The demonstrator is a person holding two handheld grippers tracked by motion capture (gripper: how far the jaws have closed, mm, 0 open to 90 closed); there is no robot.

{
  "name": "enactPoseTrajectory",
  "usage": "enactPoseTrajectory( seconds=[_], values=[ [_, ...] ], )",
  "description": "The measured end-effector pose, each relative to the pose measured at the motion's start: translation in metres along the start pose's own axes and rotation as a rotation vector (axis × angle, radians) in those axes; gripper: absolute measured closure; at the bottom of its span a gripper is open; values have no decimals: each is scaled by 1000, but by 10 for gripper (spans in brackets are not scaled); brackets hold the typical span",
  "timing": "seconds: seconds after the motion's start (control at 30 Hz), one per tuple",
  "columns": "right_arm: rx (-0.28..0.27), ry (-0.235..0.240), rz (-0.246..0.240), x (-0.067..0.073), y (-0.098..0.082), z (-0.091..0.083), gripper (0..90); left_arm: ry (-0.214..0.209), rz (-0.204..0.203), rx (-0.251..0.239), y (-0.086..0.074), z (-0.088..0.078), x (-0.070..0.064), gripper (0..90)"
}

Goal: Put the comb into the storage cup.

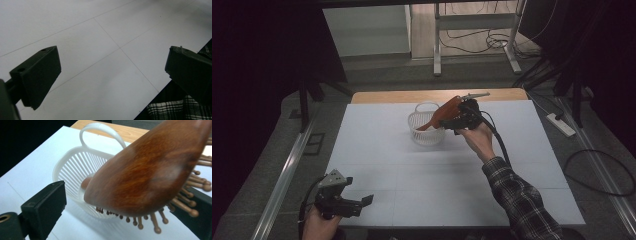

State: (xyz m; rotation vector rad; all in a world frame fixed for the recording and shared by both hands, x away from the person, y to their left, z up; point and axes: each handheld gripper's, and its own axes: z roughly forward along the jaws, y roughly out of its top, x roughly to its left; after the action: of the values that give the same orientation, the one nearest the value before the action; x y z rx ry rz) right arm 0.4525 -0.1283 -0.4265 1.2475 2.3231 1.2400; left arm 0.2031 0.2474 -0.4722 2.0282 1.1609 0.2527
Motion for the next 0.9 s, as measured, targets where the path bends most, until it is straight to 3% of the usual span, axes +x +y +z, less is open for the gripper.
enactPoseTrajectory(
  seconds=[0.9],
  values=[
    [43, 6, -93, 3, -11, -12, 0, -1, 1, 3, 0, 0, 0, 14]
  ],
)
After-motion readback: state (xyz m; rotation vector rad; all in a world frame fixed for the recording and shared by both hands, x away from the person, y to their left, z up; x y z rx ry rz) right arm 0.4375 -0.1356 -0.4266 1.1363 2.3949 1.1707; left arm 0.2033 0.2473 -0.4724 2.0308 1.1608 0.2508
